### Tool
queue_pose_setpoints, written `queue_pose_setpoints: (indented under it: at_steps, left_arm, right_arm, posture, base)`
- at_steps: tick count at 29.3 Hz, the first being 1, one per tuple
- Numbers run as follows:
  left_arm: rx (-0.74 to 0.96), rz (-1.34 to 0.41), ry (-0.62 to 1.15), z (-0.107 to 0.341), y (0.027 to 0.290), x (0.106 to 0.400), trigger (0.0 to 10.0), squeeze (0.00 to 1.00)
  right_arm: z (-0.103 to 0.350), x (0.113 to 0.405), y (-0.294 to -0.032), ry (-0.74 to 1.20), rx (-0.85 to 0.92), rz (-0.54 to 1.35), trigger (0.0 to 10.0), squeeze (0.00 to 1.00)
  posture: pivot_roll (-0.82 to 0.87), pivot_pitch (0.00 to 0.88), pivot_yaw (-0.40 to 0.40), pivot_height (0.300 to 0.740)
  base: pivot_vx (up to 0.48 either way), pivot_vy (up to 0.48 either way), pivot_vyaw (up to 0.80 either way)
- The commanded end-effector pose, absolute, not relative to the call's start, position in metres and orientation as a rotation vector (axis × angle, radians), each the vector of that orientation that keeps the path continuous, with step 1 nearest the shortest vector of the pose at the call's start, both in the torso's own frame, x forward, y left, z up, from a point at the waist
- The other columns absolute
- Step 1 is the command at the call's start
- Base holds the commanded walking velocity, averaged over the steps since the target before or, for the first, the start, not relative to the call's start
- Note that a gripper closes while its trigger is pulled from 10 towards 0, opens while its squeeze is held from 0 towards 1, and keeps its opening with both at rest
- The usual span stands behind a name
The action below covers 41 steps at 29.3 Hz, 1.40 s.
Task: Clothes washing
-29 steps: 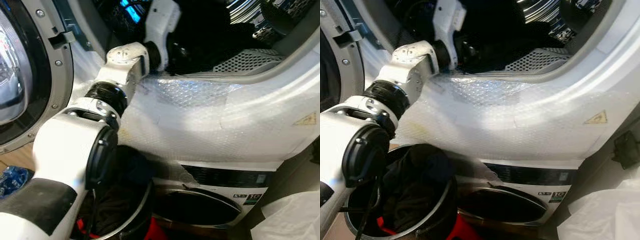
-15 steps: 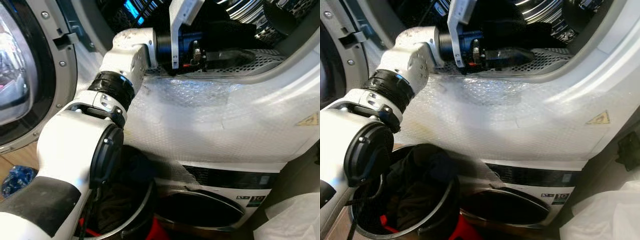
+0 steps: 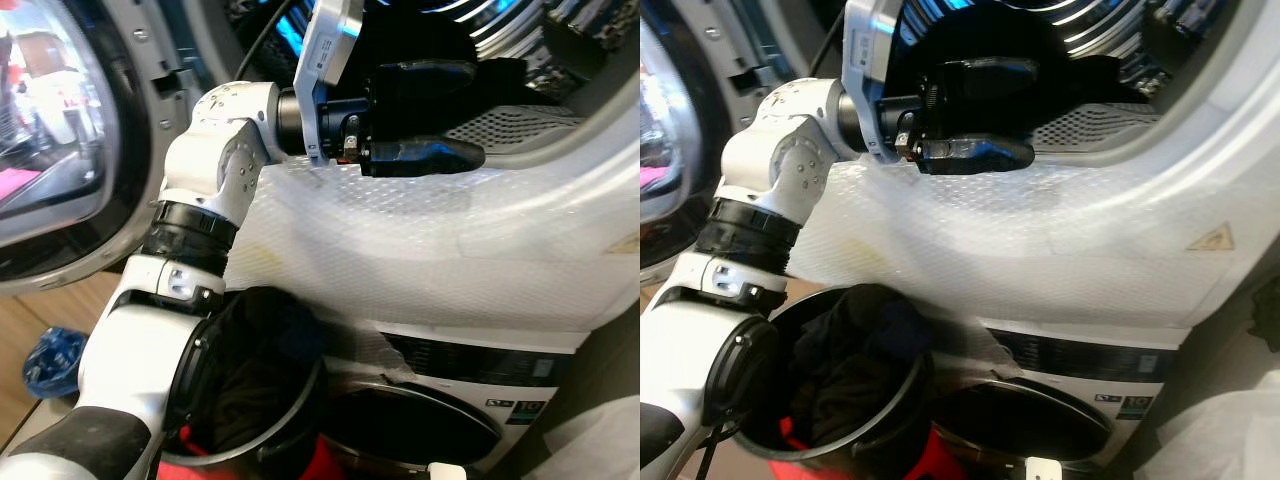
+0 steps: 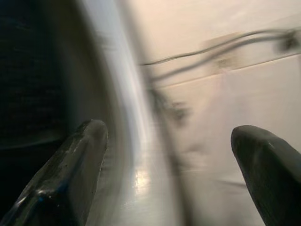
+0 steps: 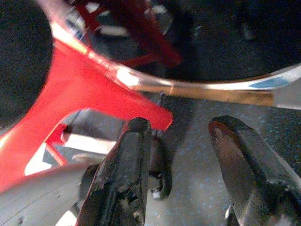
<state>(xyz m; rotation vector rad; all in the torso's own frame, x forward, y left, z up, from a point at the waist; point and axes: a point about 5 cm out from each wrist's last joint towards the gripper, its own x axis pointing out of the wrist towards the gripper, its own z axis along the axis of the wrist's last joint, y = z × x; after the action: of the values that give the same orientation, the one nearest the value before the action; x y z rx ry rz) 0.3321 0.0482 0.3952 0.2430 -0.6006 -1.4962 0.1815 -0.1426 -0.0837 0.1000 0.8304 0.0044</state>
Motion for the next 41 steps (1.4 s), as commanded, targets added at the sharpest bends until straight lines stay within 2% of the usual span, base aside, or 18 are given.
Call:
queue_pose_setpoints:
  at_steps: [1, 3, 4, 6, 10, 12, 15, 20, 24, 31, 33, 34, 37, 41]
  left_arm:
    - [0.293, -1.338, -0.646, 0.407, 0.045, 0.335, 10.0, 0.00]
    - [0.380, -1.129, -0.653, 0.404, 0.039, 0.340, 10.0, 0.00]
    - [0.380, -1.129, -0.653, 0.404, 0.039, 0.340, 10.0, 0.00]
    - [0.360, -0.930, -0.614, 0.395, 0.026, 0.340, 10.0, 0.00]
    - [0.339, -0.883, -0.601, 0.382, 0.006, 0.336, 10.0, 0.00]
    - [0.264, -0.833, -0.526, 0.366, -0.004, 0.341, 10.0, 0.00]
    - [0.223, -0.798, -0.479, 0.353, -0.007, 0.351, 10.0, 0.00]
    - [0.205, -0.705, -0.450, 0.348, 0.004, 0.370, 10.0, 0.00]
    - [0.093, -0.729, -0.412, 0.356, 0.011, 0.382, 10.0, 0.00]
    - [0.009, -0.776, -0.334, 0.359, 0.019, 0.392, 10.0, 0.00]
    - [0.016, -0.778, -0.307, 0.360, 0.021, 0.395, 10.0, 0.00]
    - [0.074, -0.817, -0.245, 0.359, 0.024, 0.398, 10.0, 0.00]
    - [0.173, -0.868, -0.208, 0.357, 0.025, 0.399, 10.0, 0.00]
    - [0.226, -0.779, -0.198, 0.359, 0.035, 0.405, 10.0, 0.00]
  right_arm:
    - [-0.085, 0.181, -0.129, 0.849, 0.107, 0.044, 10.0, 0.00]
    - [-0.083, 0.183, -0.127, 0.841, 0.106, 0.055, 10.0, 0.00]
    - [-0.083, 0.183, -0.127, 0.841, 0.106, 0.055, 10.0, 0.00]
    - [-0.084, 0.183, -0.130, 0.845, 0.103, 0.047, 10.0, 0.00]
    - [-0.086, 0.179, -0.134, 0.856, 0.102, 0.027, 10.0, 0.00]
    - [-0.087, 0.177, -0.134, 0.863, 0.101, 0.024, 10.0, 0.00]
    - [-0.087, 0.176, -0.133, 0.864, 0.101, 0.029, 10.0, 0.00]
    - [-0.087, 0.174, -0.133, 0.865, 0.096, 0.041, 10.0, 0.00]
    - [-0.090, 0.169, -0.138, 0.873, 0.080, 0.043, 10.0, 0.00]
    - [-0.092, 0.162, -0.145, 0.881, 0.071, 0.030, 10.0, 0.00]
    - [-0.093, 0.160, -0.148, 0.884, 0.069, 0.025, 10.0, 0.00]
    - [-0.094, 0.156, -0.152, 0.889, 0.069, 0.005, 10.0, 0.00]
    - [-0.095, 0.153, -0.156, 0.886, 0.073, -0.014, 10.0, 0.00]
    - [-0.096, 0.149, -0.161, 0.886, 0.079, -0.034, 10.0, 0.00]
  posture:
    - [0.13, 0.000, 0.151, 0.740]
    - [0.13, 0.000, 0.152, 0.740]
    - [0.13, 0.000, 0.152, 0.740]
    - [0.13, 0.000, 0.147, 0.740]
    - [0.12, 0.000, 0.148, 0.740]
    - [0.11, 0.000, 0.147, 0.740]
    - [0.11, 0.000, 0.144, 0.740]
    - [0.09, 0.000, 0.137, 0.740]
    - [0.06, 0.000, 0.128, 0.740]
    - [0.02, 0.000, 0.134, 0.740]
    - [0.00, 0.000, 0.137, 0.740]
    - [-0.03, 0.000, 0.147, 0.740]
    - [-0.05, 0.000, 0.155, 0.740]
    - [-0.07, 0.000, 0.163, 0.740]
  base:
    - [0.000, 0.000, 0.00]
    - [0.000, 0.000, 0.00]
    - [0.000, 0.000, 0.00]
    - [0.000, 0.000, 0.00]
    - [0.000, 0.000, 0.00]
    - [0.000, 0.000, 0.00]
    - [0.000, 0.000, 0.00]
    - [0.000, 0.000, 0.00]
    - [0.000, 0.000, 0.00]
    - [0.000, 0.000, 0.00]
    - [0.000, 0.000, 0.00]
    - [0.000, 0.000, 0.00]
    - [0.000, 0.000, 0.00]
    - [0.000, 0.000, 0.00]
